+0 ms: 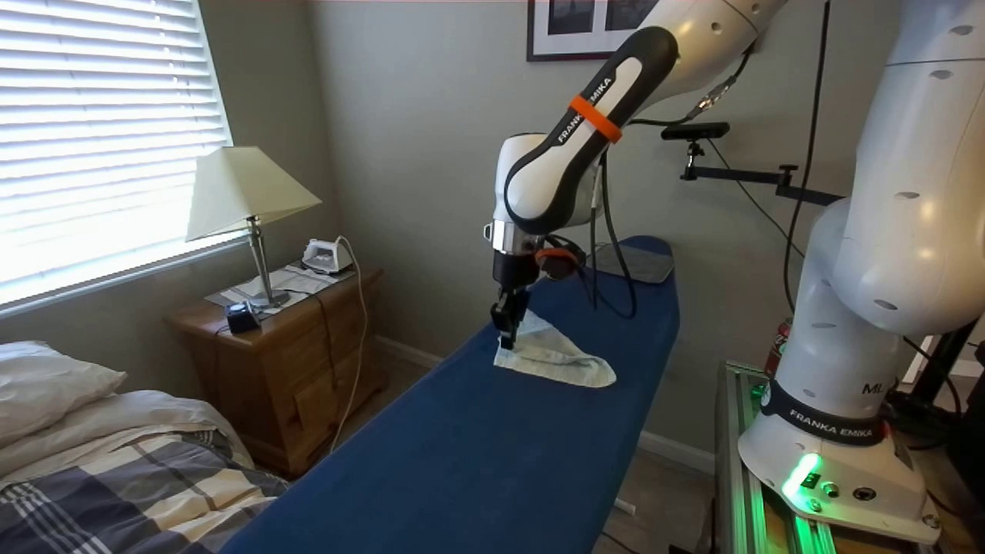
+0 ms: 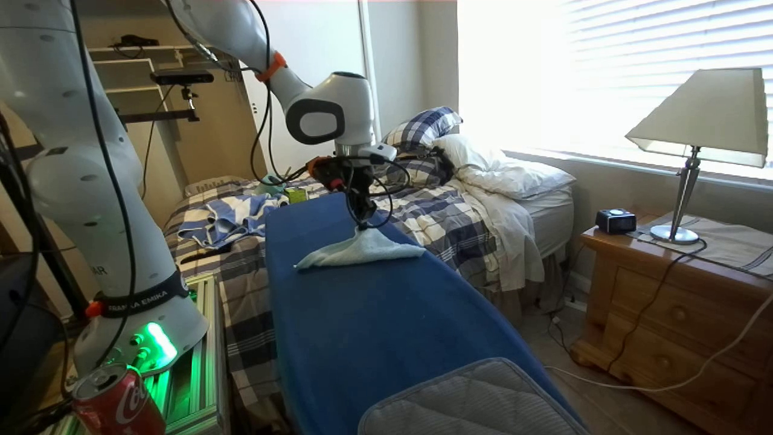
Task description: Put the orange object on the towel then fold the towel into a triangle.
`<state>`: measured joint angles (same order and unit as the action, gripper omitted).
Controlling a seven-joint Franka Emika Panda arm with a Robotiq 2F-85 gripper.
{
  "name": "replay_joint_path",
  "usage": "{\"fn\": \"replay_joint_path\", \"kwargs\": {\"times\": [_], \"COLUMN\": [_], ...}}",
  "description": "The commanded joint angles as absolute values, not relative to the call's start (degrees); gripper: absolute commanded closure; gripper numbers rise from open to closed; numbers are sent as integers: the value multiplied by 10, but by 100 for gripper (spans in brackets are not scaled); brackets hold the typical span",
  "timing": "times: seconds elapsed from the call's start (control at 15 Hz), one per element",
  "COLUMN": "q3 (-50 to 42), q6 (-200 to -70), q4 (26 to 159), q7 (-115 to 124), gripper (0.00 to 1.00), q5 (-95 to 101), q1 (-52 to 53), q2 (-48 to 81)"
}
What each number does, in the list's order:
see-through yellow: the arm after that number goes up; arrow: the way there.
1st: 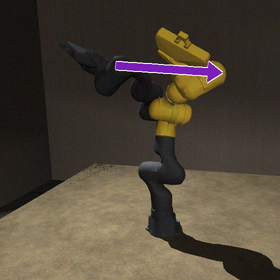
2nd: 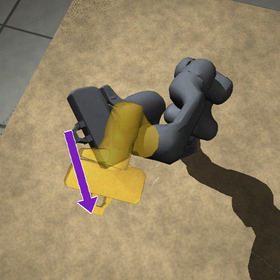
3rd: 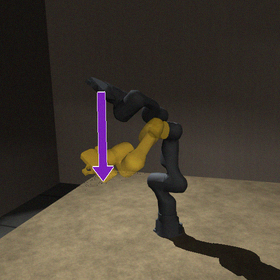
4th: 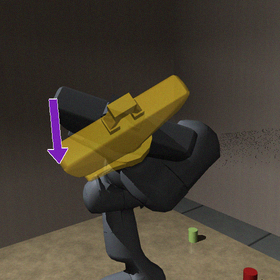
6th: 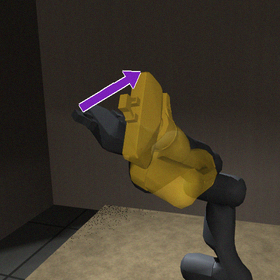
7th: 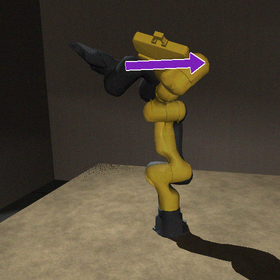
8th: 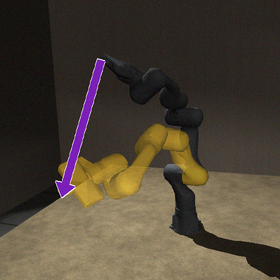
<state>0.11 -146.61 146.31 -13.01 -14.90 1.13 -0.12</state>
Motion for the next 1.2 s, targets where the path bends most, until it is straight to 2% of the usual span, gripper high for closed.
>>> {"fn": "replay_joint_path", "kwargs": {"times": [0.0, 0.2, 0.27, 0.33, 0.73, 1.0, 1.13], "q3": [6, 9, 10, 11, 12, 6, 2], "q6": [-1474, -1480, -1479, -1478, -1494, -1454, -1408], "q4": [1452, 1448, 1447, 1446, 1454, 1469, 1477], "q7": [-146, -146, -147, -149, -144, -135, -117], "gripper": [95, 95, 86, 69, 28, 2, 0], "q5": [-173, -177, -181, -184, -181, -161, -135], "q1": [12, 12, 12, 11, 11, 13, 10], "q2": [14, 22, 24, 22, -20, -81, -117]}}
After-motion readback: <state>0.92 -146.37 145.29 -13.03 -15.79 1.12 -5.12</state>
